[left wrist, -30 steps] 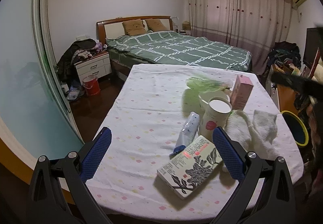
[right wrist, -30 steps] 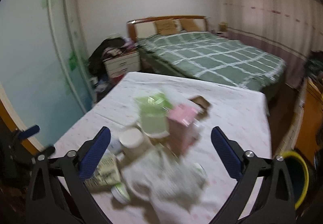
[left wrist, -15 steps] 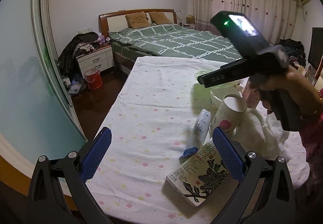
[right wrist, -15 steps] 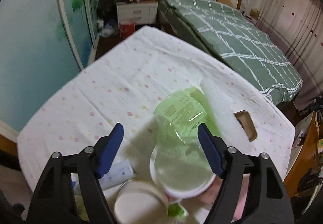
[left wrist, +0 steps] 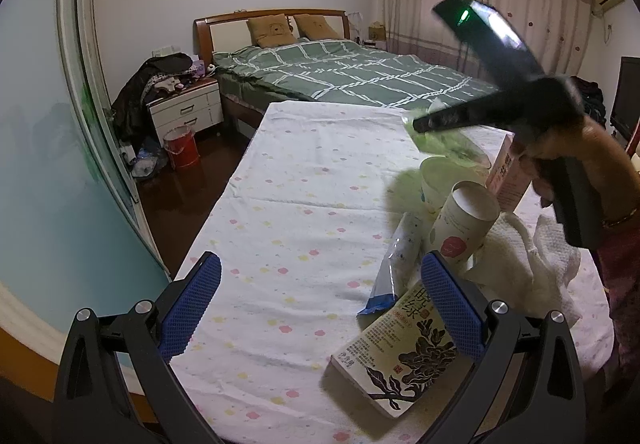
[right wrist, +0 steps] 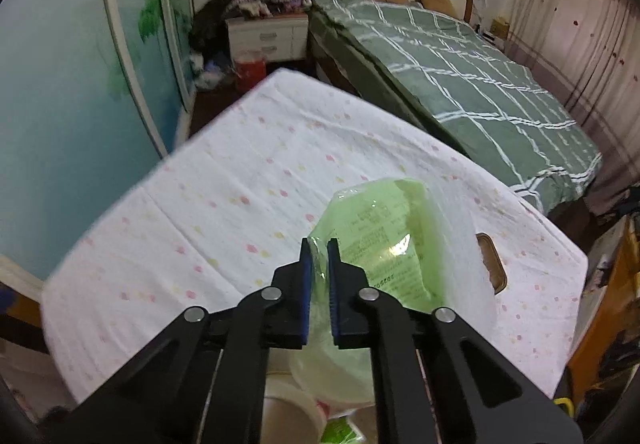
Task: Collect trash
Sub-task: 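Grasp the green plastic bag on the table with the right gripper, then carry the green bag to the yellow-rimmed bin and open the right gripper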
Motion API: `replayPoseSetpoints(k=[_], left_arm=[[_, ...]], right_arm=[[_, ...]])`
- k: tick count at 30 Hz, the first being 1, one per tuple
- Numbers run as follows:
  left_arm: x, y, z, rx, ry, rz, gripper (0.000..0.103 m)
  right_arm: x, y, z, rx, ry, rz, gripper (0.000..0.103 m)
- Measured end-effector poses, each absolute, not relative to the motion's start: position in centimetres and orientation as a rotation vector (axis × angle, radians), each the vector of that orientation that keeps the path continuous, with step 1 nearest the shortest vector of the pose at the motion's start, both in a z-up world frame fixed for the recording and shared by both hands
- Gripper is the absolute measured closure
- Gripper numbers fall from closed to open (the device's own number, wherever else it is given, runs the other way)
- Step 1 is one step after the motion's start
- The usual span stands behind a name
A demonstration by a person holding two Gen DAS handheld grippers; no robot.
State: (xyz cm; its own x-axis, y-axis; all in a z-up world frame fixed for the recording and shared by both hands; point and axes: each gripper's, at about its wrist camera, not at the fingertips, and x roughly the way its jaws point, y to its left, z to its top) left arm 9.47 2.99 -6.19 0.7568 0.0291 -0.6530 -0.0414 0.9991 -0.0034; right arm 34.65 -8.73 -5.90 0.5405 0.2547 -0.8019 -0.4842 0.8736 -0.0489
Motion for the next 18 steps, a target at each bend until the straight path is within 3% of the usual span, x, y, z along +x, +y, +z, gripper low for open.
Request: replayPoseSetpoints(k=[18], left_arm=[[8.3, 0.8, -5.1, 0.02, 0.669, -0.013, 0.004]], right_arm=[[27.6, -15.7, 7.5, 0.006, 0.635, 0.646, 0.096]])
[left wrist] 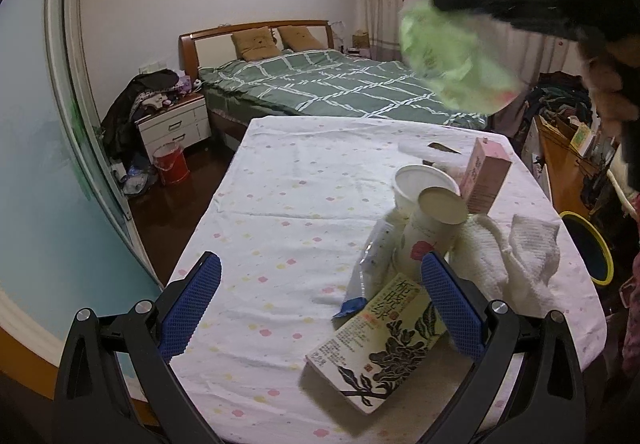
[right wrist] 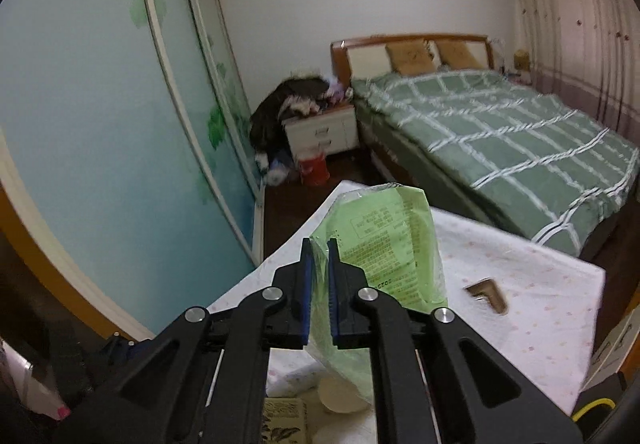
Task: Collect trash
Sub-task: 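Carry the green bag to the yellow-rimmed bin and open the right gripper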
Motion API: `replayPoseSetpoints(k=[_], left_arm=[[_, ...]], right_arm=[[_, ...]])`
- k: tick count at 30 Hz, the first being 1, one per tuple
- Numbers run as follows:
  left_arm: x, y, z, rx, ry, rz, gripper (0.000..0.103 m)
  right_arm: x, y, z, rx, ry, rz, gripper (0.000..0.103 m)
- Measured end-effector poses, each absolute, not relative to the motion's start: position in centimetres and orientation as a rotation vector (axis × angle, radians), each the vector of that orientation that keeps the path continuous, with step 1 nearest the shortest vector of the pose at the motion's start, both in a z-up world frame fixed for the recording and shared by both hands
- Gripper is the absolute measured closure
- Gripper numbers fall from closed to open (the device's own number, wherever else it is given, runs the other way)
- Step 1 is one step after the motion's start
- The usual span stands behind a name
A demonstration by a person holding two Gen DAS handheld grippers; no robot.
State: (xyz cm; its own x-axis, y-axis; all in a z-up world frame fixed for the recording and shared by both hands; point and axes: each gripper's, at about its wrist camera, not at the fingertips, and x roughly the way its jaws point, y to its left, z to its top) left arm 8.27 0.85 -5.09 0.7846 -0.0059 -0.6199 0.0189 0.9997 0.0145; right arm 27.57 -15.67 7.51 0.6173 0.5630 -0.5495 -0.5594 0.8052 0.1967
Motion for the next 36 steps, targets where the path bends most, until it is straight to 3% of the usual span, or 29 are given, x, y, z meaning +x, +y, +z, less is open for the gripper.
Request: replayPoseSetpoints(k=[10, 20, 28, 30, 33, 36], left_arm=[[8.8, -1.7, -5.2, 0.03, 0.676, -0.074, 0.004], [10.0, -6.3, -6.0, 0.073, 0.705, -0.157, 0.004], [11.8, -8.8, -7.0, 0.096, 0.747, -0.191, 0.004], [12.3, -9.3, -7.3, 0.107, 0.757, -0.191, 0.004], [12.8, -9.7, -7.5, 0.119, 0.763, -0.191, 0.004], [13.5, -10.0, -7.6, 0.121, 0.766, -0.193, 0.004]], right_arm=[[22.3, -32.2, 7.0, 0.137, 0.553, 0.346, 0.096], [21.1, -49.6, -6.4, 0.321, 0.763, -0.07, 0.096], [22.9, -56.2, -14.5, 0.424, 0.868, -0.186, 0.093], [23.2, -57.1, -15.7, 0.435, 0.884, -0.202, 0.09], [23.3, -57.6, -16.7, 0.445, 0.902, -0.234, 0.068], [23.0, -58.1, -17.1, 0.463, 0.902, -0.244, 0.067]])
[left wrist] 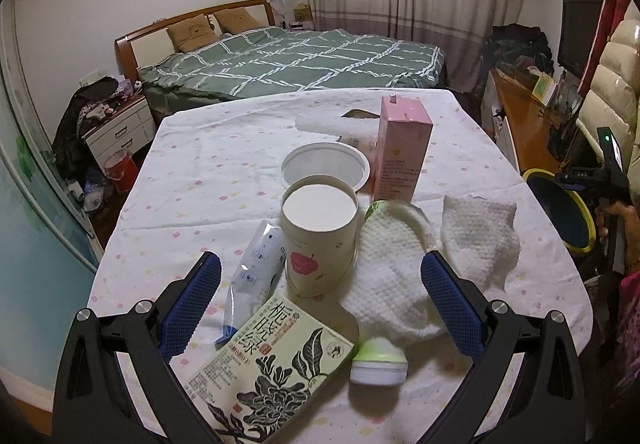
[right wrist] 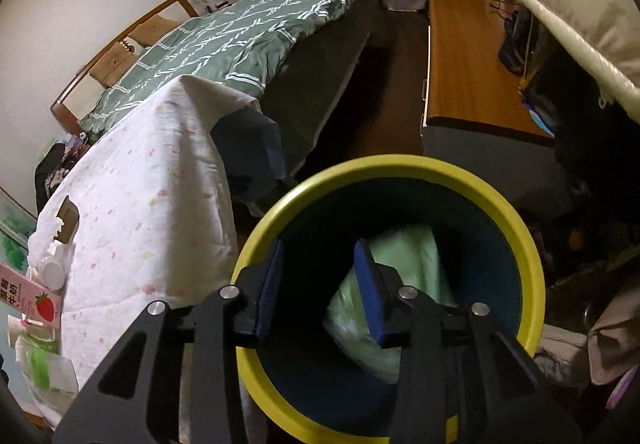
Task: Collect trash
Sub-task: 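Carry the green bag to the yellow-rimmed bin and open the right gripper, then grasp the white paper cup with the left gripper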
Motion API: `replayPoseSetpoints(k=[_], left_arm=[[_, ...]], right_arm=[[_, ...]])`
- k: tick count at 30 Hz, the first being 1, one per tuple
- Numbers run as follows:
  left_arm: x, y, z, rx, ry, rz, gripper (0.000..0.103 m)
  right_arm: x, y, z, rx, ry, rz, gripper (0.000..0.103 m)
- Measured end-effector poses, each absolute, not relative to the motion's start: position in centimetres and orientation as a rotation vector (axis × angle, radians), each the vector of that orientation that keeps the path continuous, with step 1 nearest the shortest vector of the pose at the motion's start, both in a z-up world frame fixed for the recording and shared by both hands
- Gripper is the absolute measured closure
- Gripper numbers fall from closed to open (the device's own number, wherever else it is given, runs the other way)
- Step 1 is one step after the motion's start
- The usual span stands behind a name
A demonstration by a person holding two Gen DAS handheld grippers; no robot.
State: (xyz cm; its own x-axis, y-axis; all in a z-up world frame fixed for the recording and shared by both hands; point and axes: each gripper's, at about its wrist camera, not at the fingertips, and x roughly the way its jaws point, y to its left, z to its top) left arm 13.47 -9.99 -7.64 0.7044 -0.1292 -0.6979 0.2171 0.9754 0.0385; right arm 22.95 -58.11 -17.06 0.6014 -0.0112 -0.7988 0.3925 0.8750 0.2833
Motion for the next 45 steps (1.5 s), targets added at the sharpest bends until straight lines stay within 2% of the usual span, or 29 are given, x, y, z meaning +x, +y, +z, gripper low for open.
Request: replayPoseSetpoints(k=[18, 20, 22, 23, 28, 34, 45], left_arm=[[21.2, -10.8, -10.7, 0.091, 0.839, -0.193, 0.004], [21.6, -10.9, -11.0, 0.085, 0.838, -0.196, 0.009], [22.0, -10.7, -11.4, 0.073, 0.852, -0.199, 0.022], [22.4, -10.6, -11.6, 0.06, 0.865, -0.206, 0.024], [22.9, -10.0, -11.6, 0.047, 0.864, -0.223, 0.047], [21.6, -10.0, -9.5, 0.057, 0.797, -0.219, 0.048], [17.0, -12.2, -1.7, 0.104, 0.663, -0.261, 0.048]], right_arm=[[18.3, -53.6, -14.0, 0.488, 0.803, -0.111, 0.066], [18.3, -53.2, -14.0, 0.488, 0.805, -0.103, 0.066], [18.3, -53.0, -14.0, 0.488, 0.809, -0.097, 0.066], [18.3, -53.0, -14.0, 0.488, 0.81, -0.094, 0.066], [18.0, -52.6, -14.1, 0.491, 0.807, -0.082, 0.066], [17.3, -52.2, -13.6, 0.484, 0.789, -0.077, 0.066], [14.4, -52.7, -11.3, 0.467, 0.718, -0.095, 0.066]])
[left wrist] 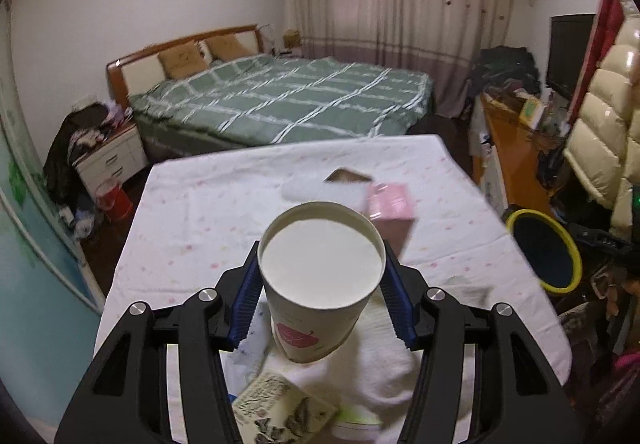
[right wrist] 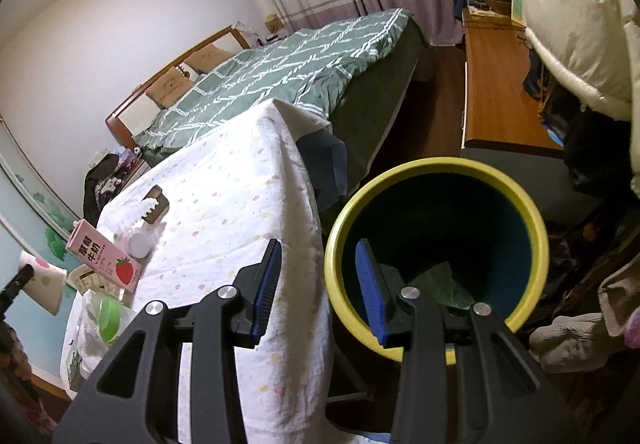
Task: Collect trash
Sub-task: 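Grasp the white paper cup with the left gripper, then carry the paper cup over the bin and open the left gripper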
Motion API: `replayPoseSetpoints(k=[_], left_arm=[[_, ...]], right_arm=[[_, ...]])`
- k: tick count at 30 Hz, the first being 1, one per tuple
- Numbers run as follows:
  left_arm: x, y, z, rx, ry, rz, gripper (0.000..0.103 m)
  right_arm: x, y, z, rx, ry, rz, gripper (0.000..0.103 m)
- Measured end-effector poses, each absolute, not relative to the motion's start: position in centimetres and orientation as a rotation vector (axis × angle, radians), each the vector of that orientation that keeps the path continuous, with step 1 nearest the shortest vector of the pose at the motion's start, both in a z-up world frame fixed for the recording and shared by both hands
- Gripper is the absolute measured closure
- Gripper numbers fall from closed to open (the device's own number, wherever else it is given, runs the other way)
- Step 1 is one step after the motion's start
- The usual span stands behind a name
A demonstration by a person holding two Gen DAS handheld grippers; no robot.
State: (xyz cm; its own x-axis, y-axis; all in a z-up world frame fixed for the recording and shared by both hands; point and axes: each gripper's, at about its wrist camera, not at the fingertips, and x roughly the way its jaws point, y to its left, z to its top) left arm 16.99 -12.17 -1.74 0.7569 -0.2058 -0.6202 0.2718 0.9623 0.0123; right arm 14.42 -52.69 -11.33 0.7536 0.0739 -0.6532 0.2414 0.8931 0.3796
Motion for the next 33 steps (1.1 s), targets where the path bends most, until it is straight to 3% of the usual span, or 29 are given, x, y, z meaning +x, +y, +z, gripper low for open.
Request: replayPoseSetpoints(k=[13, 30, 32, 33], left_arm=[[14.8, -28.0, 1.2, 0.199, 0.631, -0.608, 0.048], [18.5, -54.0, -8.8, 0.351, 0.813, -0.865, 0.047], [19.0, -55.5, -9.6, 0.361, 0.813, -0.865, 0.036], [19.1, -55.8, -9.9, 0.364, 0.803, -0.862, 0.023]], right_arm=[[9.8, -54.6, -10.7, 0.448, 0.684, -0.158, 0.066], [4.1, -59.2, -13.7, 0.516, 0.703, -0.262, 0.064], [3.9, -59.5, -13.9, 0.514, 0.706, -0.276, 0.056], [3.9, -59.7, -13.9, 0.515, 0.707, -0.279, 0.056]])
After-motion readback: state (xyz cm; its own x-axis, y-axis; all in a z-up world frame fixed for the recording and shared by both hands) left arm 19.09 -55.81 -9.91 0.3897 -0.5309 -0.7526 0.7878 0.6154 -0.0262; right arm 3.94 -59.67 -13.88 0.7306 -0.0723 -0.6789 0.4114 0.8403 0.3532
